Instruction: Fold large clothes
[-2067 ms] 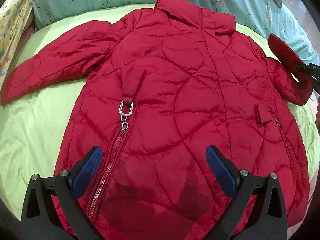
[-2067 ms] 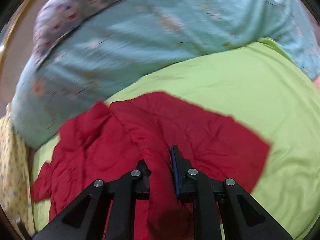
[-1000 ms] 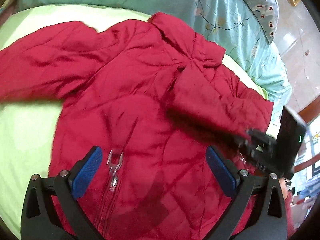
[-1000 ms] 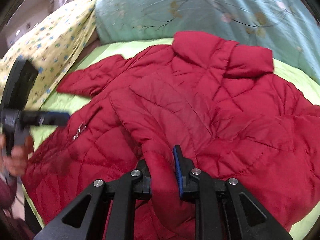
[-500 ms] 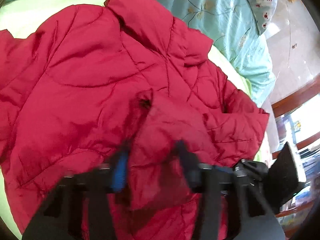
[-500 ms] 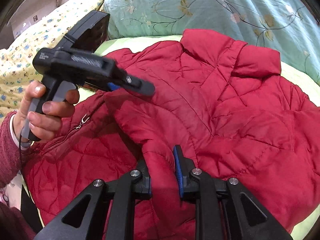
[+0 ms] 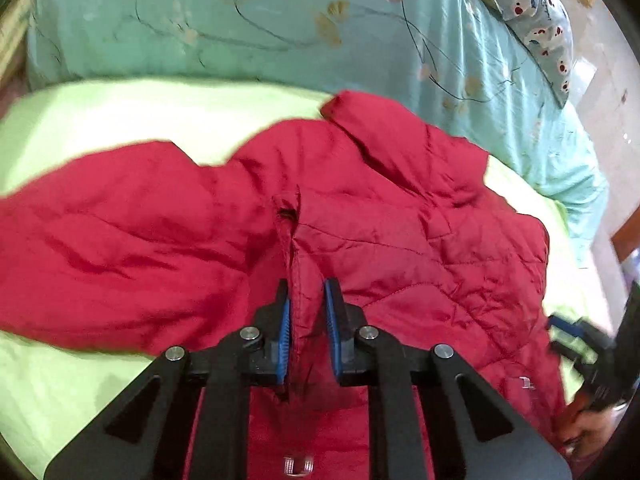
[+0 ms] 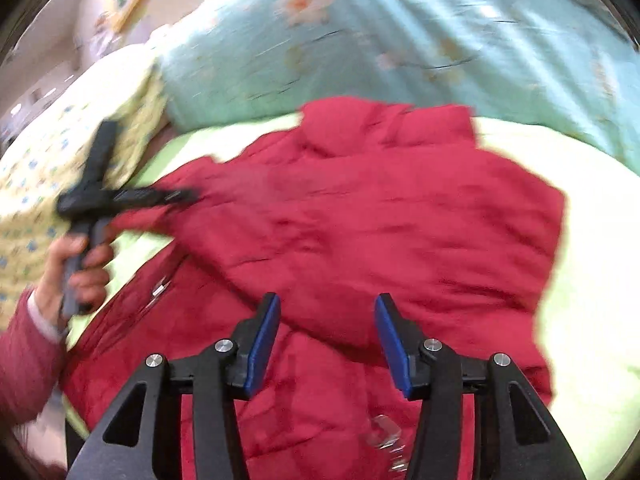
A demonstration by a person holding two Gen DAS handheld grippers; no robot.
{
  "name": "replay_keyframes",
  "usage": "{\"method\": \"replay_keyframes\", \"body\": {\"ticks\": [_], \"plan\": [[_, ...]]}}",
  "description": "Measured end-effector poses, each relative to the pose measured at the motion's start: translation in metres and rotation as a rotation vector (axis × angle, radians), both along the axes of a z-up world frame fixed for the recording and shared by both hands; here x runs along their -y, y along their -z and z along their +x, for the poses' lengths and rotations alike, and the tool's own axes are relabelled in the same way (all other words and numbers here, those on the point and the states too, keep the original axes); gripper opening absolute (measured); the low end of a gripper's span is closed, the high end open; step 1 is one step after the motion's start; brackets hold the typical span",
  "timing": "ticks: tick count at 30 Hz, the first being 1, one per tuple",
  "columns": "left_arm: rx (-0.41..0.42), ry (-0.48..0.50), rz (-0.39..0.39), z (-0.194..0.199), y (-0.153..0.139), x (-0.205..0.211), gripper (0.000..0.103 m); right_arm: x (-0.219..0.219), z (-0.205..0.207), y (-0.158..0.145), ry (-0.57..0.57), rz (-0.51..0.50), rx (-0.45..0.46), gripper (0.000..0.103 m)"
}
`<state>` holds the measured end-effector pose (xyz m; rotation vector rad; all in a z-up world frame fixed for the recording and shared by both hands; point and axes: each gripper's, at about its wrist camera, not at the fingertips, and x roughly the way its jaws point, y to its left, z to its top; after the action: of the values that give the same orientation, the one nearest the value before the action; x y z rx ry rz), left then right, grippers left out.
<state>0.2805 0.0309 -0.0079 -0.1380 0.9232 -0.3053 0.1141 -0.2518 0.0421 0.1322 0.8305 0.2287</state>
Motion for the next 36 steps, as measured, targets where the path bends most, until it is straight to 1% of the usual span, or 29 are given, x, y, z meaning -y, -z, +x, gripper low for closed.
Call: {"method": "replay_keyframes", "body": {"ticks": [2, 4, 5, 6, 8, 9, 11, 13, 15, 17, 19, 21, 22, 23, 24, 25, 26, 28, 29, 33, 34, 36], "plan": [[0.022, -0.008, 0.034, 0.000, 0.001, 0.002, 0.014, 0.012, 0.012, 0.001, 0.084, -0.010, -0.001, 0.052], [0.018, -0.008, 0.064, 0.002, 0.005, 0.005, 0.014, 0.019, 0.025, 0.006, 0.127, -0.031, -0.003, 0.058], [0.011, -0.008, 0.084, 0.002, 0.009, 0.007, 0.015, 0.022, 0.031, 0.011, 0.146, -0.045, -0.014, 0.064], [0.012, -0.008, 0.084, 0.001, 0.010, 0.007, 0.015, 0.025, 0.037, 0.018, 0.163, -0.062, -0.035, 0.067], [0.013, -0.020, 0.074, -0.004, 0.008, 0.000, 0.021, 0.028, 0.049, 0.036, 0.189, -0.094, -0.092, 0.067], [0.021, -0.037, 0.074, -0.006, 0.006, -0.006, 0.022, 0.031, 0.051, 0.045, 0.197, -0.093, -0.112, 0.068], [0.046, -0.088, 0.057, -0.015, -0.003, -0.022, 0.022, 0.033, 0.054, 0.055, 0.203, -0.082, -0.126, 0.068], [0.071, -0.098, 0.009, -0.026, -0.012, -0.032, 0.022, 0.034, 0.054, 0.060, 0.205, -0.079, -0.124, 0.068], [0.088, -0.039, -0.052, -0.034, -0.021, -0.030, 0.022, 0.033, 0.055, 0.061, 0.209, -0.081, -0.122, 0.069], [0.081, 0.026, -0.076, -0.036, -0.020, -0.015, 0.022, 0.030, 0.055, 0.061, 0.212, -0.092, -0.125, 0.070], [0.072, 0.076, -0.054, -0.035, -0.016, 0.007, 0.022, 0.027, 0.055, 0.061, 0.211, -0.109, -0.129, 0.071], [0.057, 0.090, -0.005, -0.028, -0.005, 0.026, 0.022, 0.025, 0.055, 0.061, 0.210, -0.116, -0.137, 0.073], [0.043, 0.092, 0.008, -0.024, 0.000, 0.033, 0.022, 0.024, 0.056, 0.060, 0.215, -0.117, -0.144, 0.073], [0.001, 0.085, 0.042, -0.015, 0.016, 0.042, 0.022, 0.024, 0.055, 0.058, 0.225, -0.120, -0.153, 0.073], [-0.018, 0.074, 0.069, -0.012, 0.023, 0.044, 0.022, 0.023, 0.053, 0.053, 0.238, -0.118, -0.156, 0.073], [-0.057, 0.051, 0.107, -0.004, 0.040, 0.047, 0.022, 0.022, 0.051, 0.049, 0.246, -0.114, -0.149, 0.073], [-0.067, 0.044, 0.095, 0.000, 0.049, 0.046, 0.022, 0.020, 0.048, 0.043, 0.247, -0.105, -0.131, 0.073], [-0.058, 0.037, 0.066, 0.002, 0.054, 0.042, 0.022, 0.014, 0.042, 0.034, 0.229, -0.098, -0.090, 0.075], [-0.060, 0.036, 0.062, 0.003, 0.054, 0.042, 0.022, 0.011, 0.043, 0.035, 0.220, -0.100, -0.094, 0.079], [-0.066, 0.039, 0.048, 0.003, 0.056, 0.040, 0.022, 0.011, 0.054, 0.063, 0.216, -0.139, -0.159, 0.083], [-0.065, 0.040, 0.040, 0.002, 0.056, 0.037, 0.022, 0.012, 0.055, 0.069, 0.208, -0.141, -0.160, 0.084], [-0.064, 0.040, 0.023, 0.002, 0.059, 0.036, 0.022, 0.010, 0.057, 0.072, 0.210, -0.151, -0.154, 0.086]]}}
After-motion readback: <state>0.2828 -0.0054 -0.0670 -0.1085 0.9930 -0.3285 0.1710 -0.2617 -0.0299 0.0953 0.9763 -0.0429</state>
